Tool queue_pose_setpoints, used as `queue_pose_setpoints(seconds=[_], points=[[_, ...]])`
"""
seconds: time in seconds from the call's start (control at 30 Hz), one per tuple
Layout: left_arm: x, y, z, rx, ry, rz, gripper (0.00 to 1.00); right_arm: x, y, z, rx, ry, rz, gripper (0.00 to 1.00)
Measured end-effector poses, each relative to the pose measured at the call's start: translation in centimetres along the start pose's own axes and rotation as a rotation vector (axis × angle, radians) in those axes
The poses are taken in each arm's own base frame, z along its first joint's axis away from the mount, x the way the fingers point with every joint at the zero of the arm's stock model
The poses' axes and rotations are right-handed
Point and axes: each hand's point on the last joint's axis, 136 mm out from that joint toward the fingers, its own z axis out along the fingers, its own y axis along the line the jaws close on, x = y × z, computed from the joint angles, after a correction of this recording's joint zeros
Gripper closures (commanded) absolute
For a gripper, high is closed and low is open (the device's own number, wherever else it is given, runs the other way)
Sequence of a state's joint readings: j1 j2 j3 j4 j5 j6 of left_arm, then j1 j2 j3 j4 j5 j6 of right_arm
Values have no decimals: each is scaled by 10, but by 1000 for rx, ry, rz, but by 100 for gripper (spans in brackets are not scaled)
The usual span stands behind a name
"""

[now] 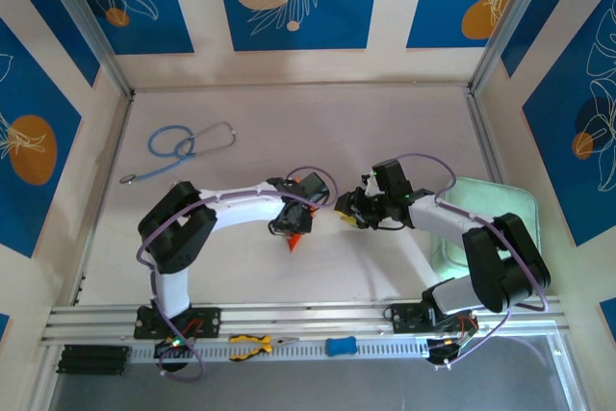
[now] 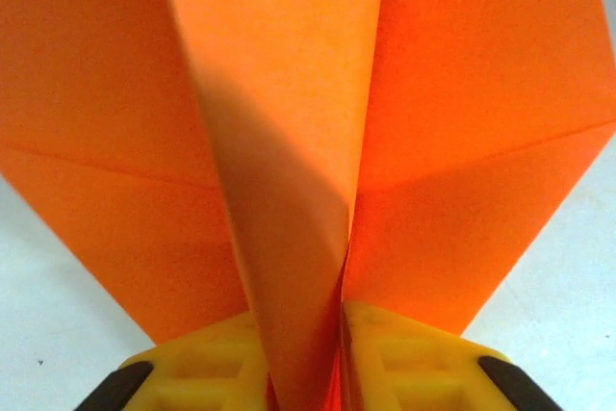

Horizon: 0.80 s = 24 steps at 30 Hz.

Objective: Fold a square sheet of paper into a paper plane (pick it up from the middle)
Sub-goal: Move a paper plane to the center of the table.

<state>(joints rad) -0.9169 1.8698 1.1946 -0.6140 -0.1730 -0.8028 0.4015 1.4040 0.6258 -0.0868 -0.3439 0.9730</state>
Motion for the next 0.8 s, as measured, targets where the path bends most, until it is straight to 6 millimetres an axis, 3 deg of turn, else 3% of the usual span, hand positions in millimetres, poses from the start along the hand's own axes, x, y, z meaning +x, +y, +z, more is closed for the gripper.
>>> queue_pose_setpoints(seconds=[0.8], points=[[-3,-5,5,-10,-25,-81,54,3,-1,-4,19,6,-34,61]])
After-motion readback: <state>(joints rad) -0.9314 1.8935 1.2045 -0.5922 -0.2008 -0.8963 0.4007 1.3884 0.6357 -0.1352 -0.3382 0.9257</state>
